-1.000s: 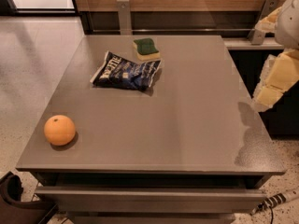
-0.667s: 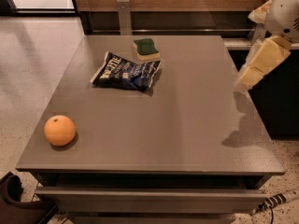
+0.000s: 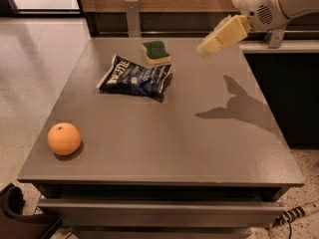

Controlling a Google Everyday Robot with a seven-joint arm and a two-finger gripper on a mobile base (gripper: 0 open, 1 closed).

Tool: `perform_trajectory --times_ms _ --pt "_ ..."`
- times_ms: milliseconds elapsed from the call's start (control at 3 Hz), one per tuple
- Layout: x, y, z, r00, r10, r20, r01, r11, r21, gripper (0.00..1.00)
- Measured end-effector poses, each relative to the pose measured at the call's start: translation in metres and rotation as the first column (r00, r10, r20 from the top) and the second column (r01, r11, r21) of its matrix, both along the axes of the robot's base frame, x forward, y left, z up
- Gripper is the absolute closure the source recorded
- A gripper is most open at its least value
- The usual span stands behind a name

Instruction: Move sponge near orange

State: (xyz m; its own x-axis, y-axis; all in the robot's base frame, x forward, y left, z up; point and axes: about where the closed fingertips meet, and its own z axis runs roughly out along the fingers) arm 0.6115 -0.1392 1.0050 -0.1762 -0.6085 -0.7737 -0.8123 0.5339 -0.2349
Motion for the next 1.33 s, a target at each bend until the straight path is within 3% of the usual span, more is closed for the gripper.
perform_trajectory --times_ms 333,667,1000,1333 --pt "0.028 0.025 -0.001 0.9996 -0.02 0.021 0.018 0.994 0.105 0.0" --pt "0.048 0.04 -0.001 0.9966 -0.077 0.028 0.073 0.988 0.135 0.0" --pt "0.053 0.044 -0.001 0.9931 -0.118 0.0 0.116 0.98 0.162 0.0" --pt "0.056 0.045 -0.004 0.9934 -0.114 0.001 0.113 0.98 0.163 0.0"
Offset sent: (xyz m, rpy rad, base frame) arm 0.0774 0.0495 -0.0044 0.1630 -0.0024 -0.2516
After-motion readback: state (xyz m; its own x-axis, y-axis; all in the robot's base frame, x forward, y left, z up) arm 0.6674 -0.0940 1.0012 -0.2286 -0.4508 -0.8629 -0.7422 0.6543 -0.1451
